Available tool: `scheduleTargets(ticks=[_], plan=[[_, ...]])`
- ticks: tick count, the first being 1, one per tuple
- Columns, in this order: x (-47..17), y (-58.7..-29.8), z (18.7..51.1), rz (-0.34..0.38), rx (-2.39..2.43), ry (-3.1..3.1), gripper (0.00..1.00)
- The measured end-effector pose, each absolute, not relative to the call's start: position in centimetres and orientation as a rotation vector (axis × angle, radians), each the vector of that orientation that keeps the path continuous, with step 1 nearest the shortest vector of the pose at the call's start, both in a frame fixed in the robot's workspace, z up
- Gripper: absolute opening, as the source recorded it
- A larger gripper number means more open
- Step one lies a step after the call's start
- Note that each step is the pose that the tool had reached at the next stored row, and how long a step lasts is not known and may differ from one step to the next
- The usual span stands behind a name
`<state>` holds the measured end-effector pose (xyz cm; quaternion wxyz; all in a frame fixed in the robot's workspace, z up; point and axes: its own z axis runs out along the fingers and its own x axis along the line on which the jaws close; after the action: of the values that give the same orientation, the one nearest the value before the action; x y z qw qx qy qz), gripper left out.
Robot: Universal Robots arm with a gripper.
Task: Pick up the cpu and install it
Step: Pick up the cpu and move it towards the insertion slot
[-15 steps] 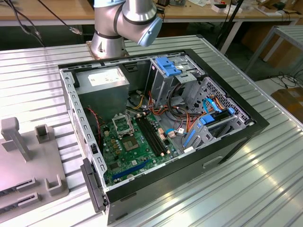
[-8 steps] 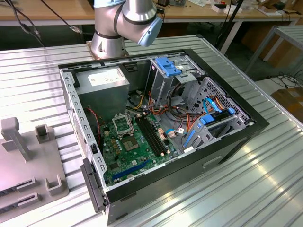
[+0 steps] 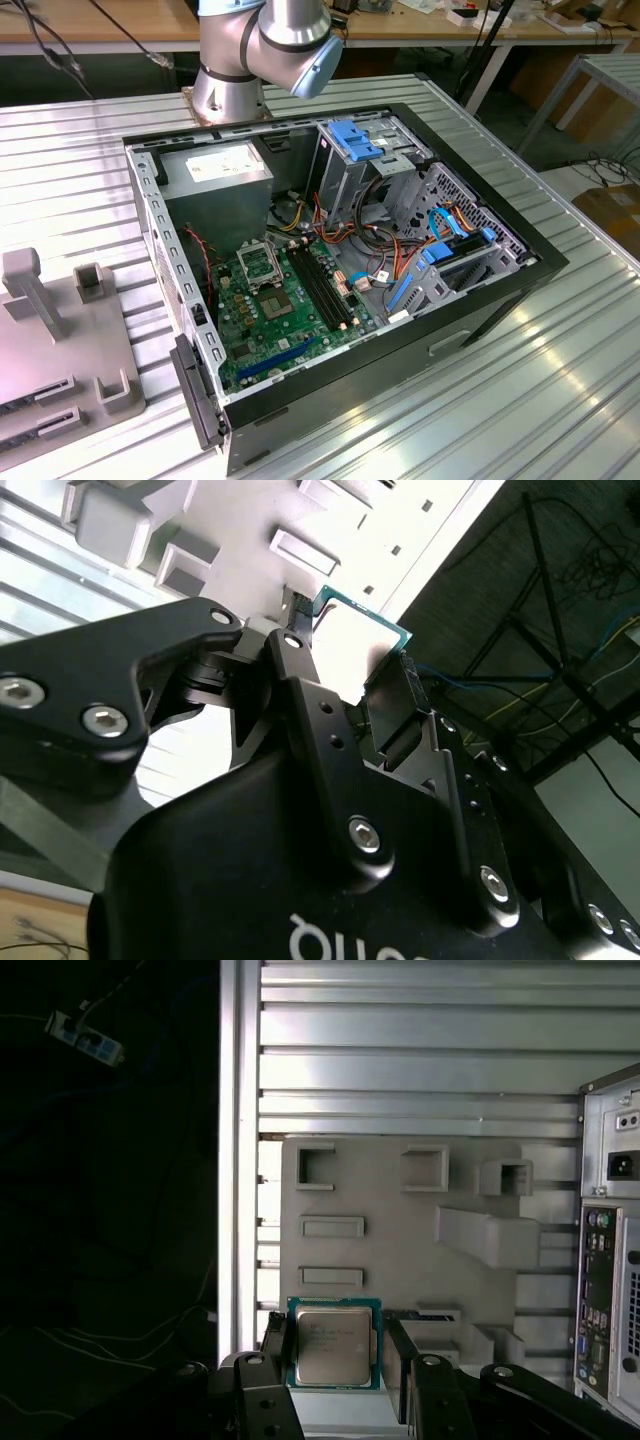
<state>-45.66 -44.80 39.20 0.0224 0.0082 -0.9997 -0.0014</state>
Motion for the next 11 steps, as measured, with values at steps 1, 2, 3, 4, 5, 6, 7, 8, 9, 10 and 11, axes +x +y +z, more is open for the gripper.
scheduleTargets(ticks=[1,2,3,4,5,6,7,8,9,10,11], plan=[[-45.7,-44.8,39.4,-0.004,0.025,-3.096,0.47],[-45.7,-44.8,39.5,-0.004,0.026,-3.096,0.47],[-45.7,-44.8,39.7,-0.004,0.025,-3.096,0.47],[-45.7,-44.8,39.8,-0.004,0.025,-3.096,0.47],[-45.7,-44.8,39.9,-0.004,0.025,-3.096,0.47],[-45.7,-44.8,40.1,-0.004,0.025,-3.096,0.47],[-45.7,-44.8,40.2,-0.004,0.025,-3.096,0.47],[-45.7,-44.8,40.3,-0.004,0.025,-3.096,0.47],[-45.7,-44.8,40.4,-0.004,0.025,-3.096,0.47],[-45.7,-44.8,40.5,-0.004,0.025,-3.096,0.47],[-45.7,-44.8,40.5,-0.005,0.026,-3.096,0.47]])
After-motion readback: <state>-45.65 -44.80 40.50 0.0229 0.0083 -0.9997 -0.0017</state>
